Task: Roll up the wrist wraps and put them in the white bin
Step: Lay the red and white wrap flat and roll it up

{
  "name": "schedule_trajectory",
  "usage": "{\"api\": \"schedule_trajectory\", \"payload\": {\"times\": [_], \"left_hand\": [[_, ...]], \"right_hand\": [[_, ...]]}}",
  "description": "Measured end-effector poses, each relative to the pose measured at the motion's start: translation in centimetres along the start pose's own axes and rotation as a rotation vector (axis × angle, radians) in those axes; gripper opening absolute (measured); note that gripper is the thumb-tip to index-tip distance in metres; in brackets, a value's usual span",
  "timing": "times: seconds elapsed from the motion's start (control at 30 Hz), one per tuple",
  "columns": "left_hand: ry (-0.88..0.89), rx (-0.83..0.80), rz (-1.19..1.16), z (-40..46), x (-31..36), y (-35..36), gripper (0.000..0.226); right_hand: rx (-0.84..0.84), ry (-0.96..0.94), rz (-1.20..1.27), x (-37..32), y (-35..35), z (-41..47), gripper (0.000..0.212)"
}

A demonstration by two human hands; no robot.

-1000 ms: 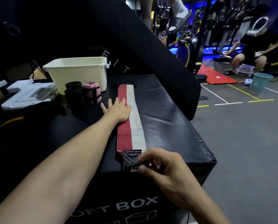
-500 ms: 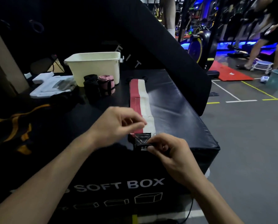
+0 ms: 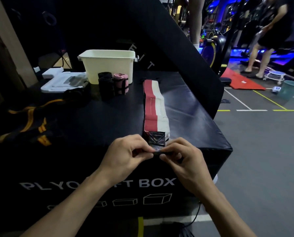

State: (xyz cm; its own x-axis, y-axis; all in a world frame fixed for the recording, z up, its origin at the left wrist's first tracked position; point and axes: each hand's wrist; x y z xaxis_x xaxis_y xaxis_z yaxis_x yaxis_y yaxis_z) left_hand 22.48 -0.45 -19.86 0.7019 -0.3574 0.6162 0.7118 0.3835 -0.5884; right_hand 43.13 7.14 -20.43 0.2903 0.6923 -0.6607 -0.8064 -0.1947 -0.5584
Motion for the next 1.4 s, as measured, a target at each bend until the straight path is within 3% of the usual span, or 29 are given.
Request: {"api": "schedule_trajectory", "payload": {"times": [0.5, 0.67, 0.93, 1.07, 1.23, 1.4], "left_hand": [[-0.301, 0.0, 0.038, -1.4, 0.1, 0.9, 0.008], [-0.423, 0.007, -0.045, -1.4, 0.3, 1.4, 0.001], [-0.668, 0.047, -0.43, -0.8, 1.0, 1.7, 0.003], [-0.667, 0.084, -0.401, -0.6, 0.9, 2.2, 0.007], [-0.616, 0.146, -0.331, -0.3, 0.6, 2.6, 0.016], [-0.453, 0.133, -0.168, -0.6, 0.8, 2.7, 0.01]], "right_hand": [[-0.143, 0.388, 0.328, 0.0, 0.3, -0.5, 0.004], [-0.076, 0.457, 0.378, -0.2, 1.0, -0.3, 0.007], [0.028, 0.58, 0.478, -0.4, 1.8, 0.0, 0.013], [0.068, 0.602, 0.498, -0.3, 2.2, 0.1, 0.013], [0.127, 0.587, 0.529, 0.1, 2.4, 0.1, 0.028], [0.119, 0.594, 0.541, 0.2, 2.5, 0.3, 0.024]]}}
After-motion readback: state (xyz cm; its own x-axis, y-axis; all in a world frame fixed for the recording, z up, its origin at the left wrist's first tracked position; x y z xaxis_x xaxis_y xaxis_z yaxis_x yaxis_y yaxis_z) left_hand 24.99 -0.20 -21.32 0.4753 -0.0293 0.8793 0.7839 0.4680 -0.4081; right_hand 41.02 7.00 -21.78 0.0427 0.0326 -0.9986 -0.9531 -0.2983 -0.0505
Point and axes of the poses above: each hand's wrist, its own z-axis towards the middle knuckle, its own y-axis out of the palm, x = y × z, and after that the axes turned 2 degrees about y, right-handed
